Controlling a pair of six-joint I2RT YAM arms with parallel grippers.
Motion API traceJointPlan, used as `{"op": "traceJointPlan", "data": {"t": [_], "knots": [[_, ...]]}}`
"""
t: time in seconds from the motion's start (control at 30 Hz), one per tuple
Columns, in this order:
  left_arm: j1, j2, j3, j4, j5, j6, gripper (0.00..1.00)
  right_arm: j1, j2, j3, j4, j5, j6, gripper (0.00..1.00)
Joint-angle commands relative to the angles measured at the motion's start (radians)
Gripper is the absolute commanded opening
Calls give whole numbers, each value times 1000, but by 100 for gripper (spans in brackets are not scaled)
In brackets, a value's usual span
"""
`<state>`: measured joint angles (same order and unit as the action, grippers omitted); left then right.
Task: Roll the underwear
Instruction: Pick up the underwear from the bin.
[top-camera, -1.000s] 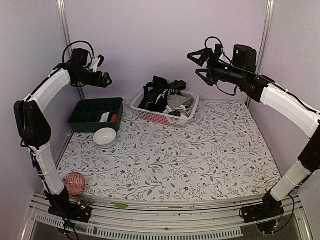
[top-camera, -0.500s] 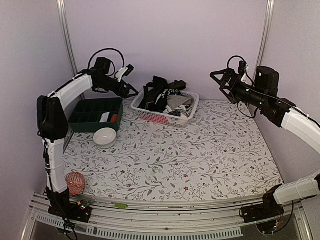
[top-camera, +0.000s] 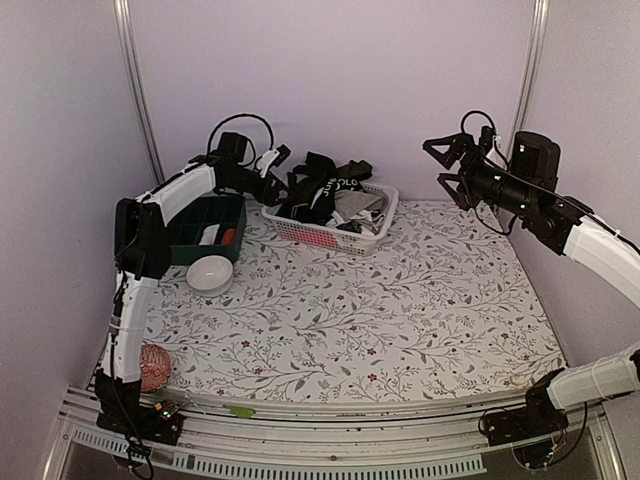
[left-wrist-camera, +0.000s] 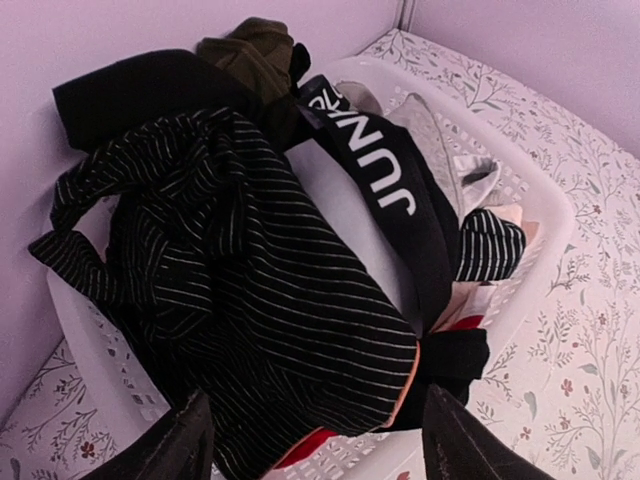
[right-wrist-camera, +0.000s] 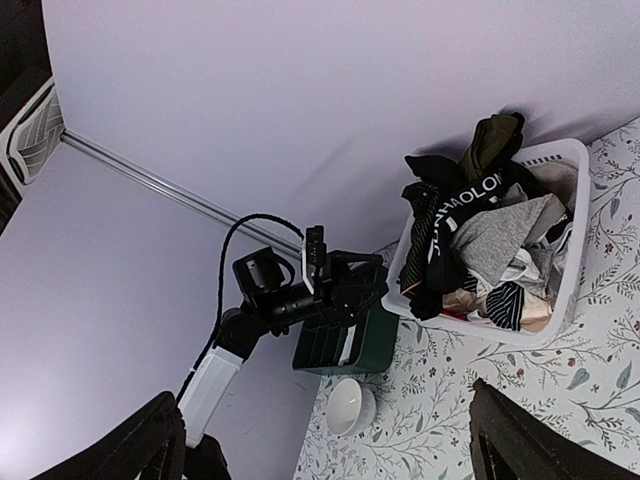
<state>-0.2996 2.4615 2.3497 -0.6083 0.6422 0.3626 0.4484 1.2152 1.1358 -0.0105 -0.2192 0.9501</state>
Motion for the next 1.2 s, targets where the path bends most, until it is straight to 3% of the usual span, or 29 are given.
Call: {"op": "traceJointPlan", "data": {"t": [0.0, 0.13, 0.27, 0.4, 0.53, 0.6, 0.67, 0.77, 0.83, 1.17], "knots": [[-8, 56, 53, 68, -39, -11, 71, -3, 6, 27, 5, -1, 24, 99], [-11, 69, 53, 87, 28, -22, 75, -2, 6, 29, 3, 2, 25, 99], [-16, 90, 49, 135, -8, -43, 75, -3, 13, 33, -4, -2, 30, 99], [-11, 112, 64, 172, -35, -72, 61, -4, 18, 35, -8, -6, 35, 99], [-2, 117, 66, 199, -42, -74, 37, -3, 20, 37, -15, -5, 35, 99], [2, 121, 74, 200, -43, -80, 36, -3, 20, 38, -16, -5, 35, 99], [6, 119, 81, 188, -13, -89, 42, -4, 23, 42, -19, -5, 33, 99], [8, 79, 39, 187, 79, -85, 62, -4, 25, 46, -23, -3, 29, 99], [3, 40, -12, 208, 105, -70, 69, -2, 28, 48, -24, -4, 29, 99], [-10, 60, -26, 172, 38, 60, 80, -4, 43, 54, -8, -7, 32, 99]]}}
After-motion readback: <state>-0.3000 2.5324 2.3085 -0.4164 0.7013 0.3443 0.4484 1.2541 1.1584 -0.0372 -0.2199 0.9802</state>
